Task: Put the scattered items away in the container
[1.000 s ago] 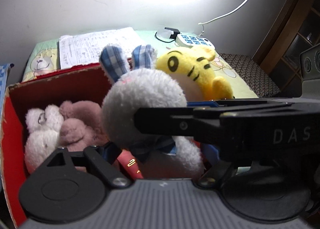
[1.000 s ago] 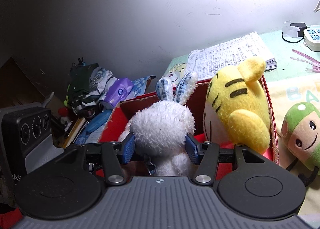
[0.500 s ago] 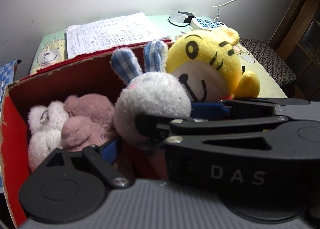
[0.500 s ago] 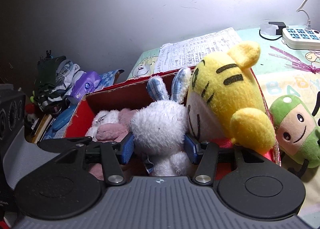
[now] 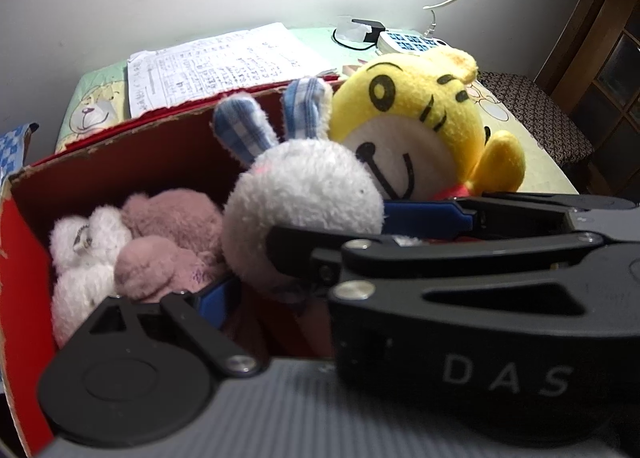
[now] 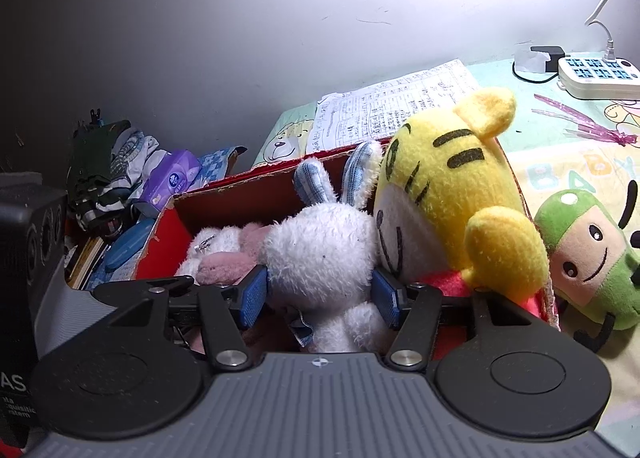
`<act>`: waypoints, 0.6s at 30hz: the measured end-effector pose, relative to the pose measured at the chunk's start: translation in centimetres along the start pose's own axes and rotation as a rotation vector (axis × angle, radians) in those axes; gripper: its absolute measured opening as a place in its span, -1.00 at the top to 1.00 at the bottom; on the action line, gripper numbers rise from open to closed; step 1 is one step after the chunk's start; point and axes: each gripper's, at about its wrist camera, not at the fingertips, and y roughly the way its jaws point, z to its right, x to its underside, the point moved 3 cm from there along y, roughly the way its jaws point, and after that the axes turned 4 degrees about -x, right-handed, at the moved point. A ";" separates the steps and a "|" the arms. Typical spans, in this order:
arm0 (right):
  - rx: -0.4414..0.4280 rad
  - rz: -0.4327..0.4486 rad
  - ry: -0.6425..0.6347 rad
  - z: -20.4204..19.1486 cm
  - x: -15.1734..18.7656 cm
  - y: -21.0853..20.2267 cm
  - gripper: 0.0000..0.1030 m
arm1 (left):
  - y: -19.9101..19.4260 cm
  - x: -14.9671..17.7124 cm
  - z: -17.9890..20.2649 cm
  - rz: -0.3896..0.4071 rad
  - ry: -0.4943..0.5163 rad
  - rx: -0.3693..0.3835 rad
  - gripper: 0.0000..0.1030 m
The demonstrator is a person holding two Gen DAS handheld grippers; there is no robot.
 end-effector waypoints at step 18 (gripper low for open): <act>0.004 0.030 0.096 1.6 0.5 -1.0 0.22 | 0.3 0.0 0.3 -0.016 0.048 -0.014 -0.83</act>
